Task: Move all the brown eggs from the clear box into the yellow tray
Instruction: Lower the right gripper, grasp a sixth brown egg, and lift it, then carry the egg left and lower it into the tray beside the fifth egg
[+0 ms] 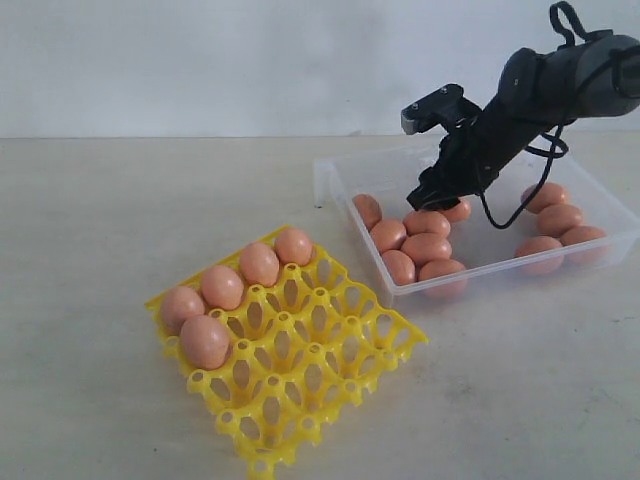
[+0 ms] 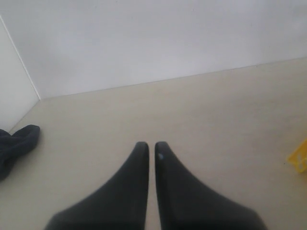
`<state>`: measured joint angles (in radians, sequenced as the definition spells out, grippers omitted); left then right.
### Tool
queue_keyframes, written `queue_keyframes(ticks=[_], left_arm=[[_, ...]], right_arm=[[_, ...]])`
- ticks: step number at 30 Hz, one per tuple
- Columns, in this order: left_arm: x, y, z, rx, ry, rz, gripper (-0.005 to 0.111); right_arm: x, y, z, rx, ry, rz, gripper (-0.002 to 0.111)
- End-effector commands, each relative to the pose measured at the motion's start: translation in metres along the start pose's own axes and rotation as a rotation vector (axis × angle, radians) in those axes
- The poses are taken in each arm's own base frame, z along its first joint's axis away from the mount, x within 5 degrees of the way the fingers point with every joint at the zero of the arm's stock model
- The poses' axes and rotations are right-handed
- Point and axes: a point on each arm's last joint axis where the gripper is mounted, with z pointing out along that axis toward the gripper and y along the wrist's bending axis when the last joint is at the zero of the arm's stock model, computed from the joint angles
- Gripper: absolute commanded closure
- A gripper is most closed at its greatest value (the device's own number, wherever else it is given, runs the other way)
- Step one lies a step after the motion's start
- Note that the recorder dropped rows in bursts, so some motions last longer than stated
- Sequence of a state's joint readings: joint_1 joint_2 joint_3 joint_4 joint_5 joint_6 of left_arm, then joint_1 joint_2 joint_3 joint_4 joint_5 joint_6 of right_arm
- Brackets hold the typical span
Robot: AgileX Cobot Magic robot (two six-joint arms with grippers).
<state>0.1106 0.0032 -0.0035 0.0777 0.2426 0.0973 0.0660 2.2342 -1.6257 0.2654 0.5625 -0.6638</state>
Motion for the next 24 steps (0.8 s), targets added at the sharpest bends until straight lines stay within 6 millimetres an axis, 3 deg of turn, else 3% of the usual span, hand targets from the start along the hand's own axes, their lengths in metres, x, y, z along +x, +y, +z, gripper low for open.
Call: queue_keyframes(ticks=[1, 4, 6, 7, 10, 16, 24], left_arm=[[0.0, 0.0, 0.0, 0.004, -0.011, -0.004, 0.103], [0.0, 0.0, 0.0, 0.004, -0.011, -0.004, 0.103], [0.0, 0.0, 0.0, 0.004, -0.011, -0.004, 0.103], [0.0, 0.0, 0.0, 0.004, -0.011, -0.004, 0.103], [0.0, 0.0, 0.0, 0.004, -0.011, -0.004, 0.103], [0.0, 0.0, 0.0, 0.004, -0.011, -0.004, 0.103], [0.0, 0.0, 0.0, 0.004, -0.011, -0.004, 0.103]], right_arm=[[0.007, -0.002, 0.008, -0.006, 0.032, 0.015, 0.06], [0.008, -0.002, 0.011, -0.004, 0.034, 0.053, 0.06], [0.009, -0.002, 0.013, -0.005, 0.04, 0.072, 0.066], [0.01, -0.002, 0.014, -0.007, 0.043, 0.085, 0.072], [0.01, -0.002, 0.014, -0.003, 0.048, 0.114, 0.108], [0.003, -0.004, 0.0, 0.013, 0.016, 0.158, 0.108], [-0.028, -0.007, -0.073, 0.055, -0.13, 0.28, 0.108]])
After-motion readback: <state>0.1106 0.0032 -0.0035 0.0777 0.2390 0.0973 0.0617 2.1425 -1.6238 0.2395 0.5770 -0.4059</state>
